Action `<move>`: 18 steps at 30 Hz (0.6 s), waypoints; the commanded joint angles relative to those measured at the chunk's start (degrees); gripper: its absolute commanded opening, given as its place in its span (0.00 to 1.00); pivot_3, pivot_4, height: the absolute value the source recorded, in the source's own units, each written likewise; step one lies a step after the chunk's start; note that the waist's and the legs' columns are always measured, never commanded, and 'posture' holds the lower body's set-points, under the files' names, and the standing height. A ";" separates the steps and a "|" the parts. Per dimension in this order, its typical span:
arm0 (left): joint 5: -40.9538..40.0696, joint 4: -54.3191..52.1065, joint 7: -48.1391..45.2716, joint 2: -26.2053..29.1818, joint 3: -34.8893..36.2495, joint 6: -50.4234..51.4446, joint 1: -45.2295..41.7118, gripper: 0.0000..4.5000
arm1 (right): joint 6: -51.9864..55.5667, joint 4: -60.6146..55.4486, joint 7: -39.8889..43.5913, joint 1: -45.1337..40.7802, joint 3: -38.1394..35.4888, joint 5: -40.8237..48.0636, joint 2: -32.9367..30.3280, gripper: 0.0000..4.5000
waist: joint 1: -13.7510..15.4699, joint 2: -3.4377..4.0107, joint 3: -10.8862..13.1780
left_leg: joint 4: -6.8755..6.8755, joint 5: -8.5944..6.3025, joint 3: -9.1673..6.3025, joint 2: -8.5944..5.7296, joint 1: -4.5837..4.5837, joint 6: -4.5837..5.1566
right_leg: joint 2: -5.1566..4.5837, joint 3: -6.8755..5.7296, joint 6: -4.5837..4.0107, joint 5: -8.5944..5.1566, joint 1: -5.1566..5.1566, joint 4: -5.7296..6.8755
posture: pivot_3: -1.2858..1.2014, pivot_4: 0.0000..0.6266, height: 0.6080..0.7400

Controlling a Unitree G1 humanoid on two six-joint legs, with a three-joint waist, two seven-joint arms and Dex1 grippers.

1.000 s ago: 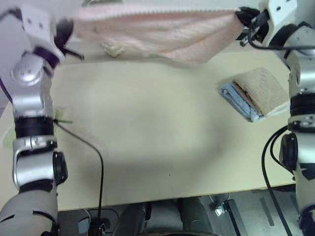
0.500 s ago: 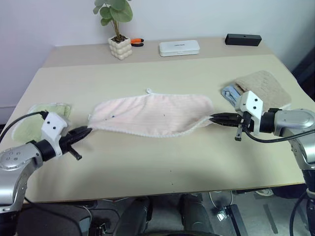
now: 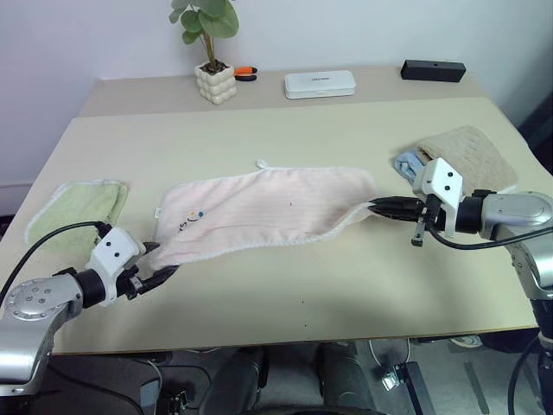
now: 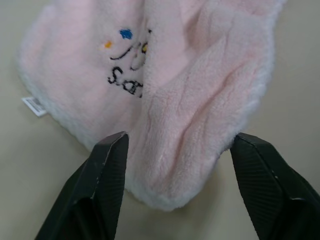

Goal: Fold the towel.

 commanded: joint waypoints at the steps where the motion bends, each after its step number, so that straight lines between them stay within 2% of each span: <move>1: 3.90 -0.77 2.07 -1.33 -2.02 -5.08 0.35 0.64 | -0.37 -0.98 -0.54 -1.07 -0.71 0.16 0.51 0.00 | 0.01 0.00 0.00 | 0.00 0.00 0.02 0.00 0.00 0.00 | 0.00 0.01 0.00 0.00 0.00 -0.01 | 0.52 0.24 1.00; 5: 7.40 1.18 6.14 -3.74 -2.86 -9.04 -1.16 0.64 | -0.27 -1.21 -0.86 -1.21 -0.44 0.10 0.75 0.00 | 0.03 -0.01 0.00 | 0.00 -0.01 0.02 0.00 0.00 0.01 | 0.00 0.02 0.01 0.01 0.00 -0.02 | 0.52 0.24 1.00; 6: 7.49 1.33 6.36 -4.09 -2.72 -9.59 -1.28 0.59 | -0.26 -1.23 -0.93 -1.24 -0.40 0.08 0.78 0.00 | 0.03 -0.01 0.00 | 0.00 -0.01 0.02 0.00 0.00 0.01 | 0.01 0.02 0.01 0.01 0.00 -0.01 | 0.52 0.24 1.00; 8: 7.48 1.59 6.21 -4.36 -2.30 -11.29 -1.25 0.46 | -0.30 -1.12 -1.04 -1.37 -0.31 0.00 0.85 0.00 | 0.03 -0.01 -0.01 | 0.00 -0.01 0.03 0.01 0.00 0.01 | 0.01 0.02 0.01 0.01 0.00 -0.01 | 0.52 0.24 1.00; 12: 7.72 2.63 5.87 -3.81 -1.74 -13.42 -0.83 0.01 | -0.38 -0.87 -1.11 -1.62 -0.11 -0.31 0.99 0.00 | 0.01 -0.01 -0.01 | 0.00 -0.01 0.03 0.01 0.00 0.01 | 0.02 0.02 0.01 0.01 -0.02 -0.01 | 0.52 0.24 1.00; 15: 9.27 4.82 6.55 -3.28 -1.20 -16.17 -0.47 0.00 | -0.47 -0.89 -0.85 -1.58 -0.15 -0.36 0.91 0.00 | -0.02 -0.01 -0.01 | 0.00 -0.01 0.03 0.01 0.00 0.01 | 0.02 0.02 0.01 0.01 -0.02 -0.01 | 0.52 0.24 1.00; 18: 7.42 5.83 6.80 -3.98 0.02 -16.37 -1.53 0.00 | -0.89 -0.32 -0.53 -2.06 -0.29 -0.75 0.42 0.00 | 0.01 -0.01 -0.01 | -0.01 -0.01 0.03 0.01 0.00 0.01 | 0.02 0.02 0.01 0.01 -0.03 -0.01 | 0.52 0.24 1.00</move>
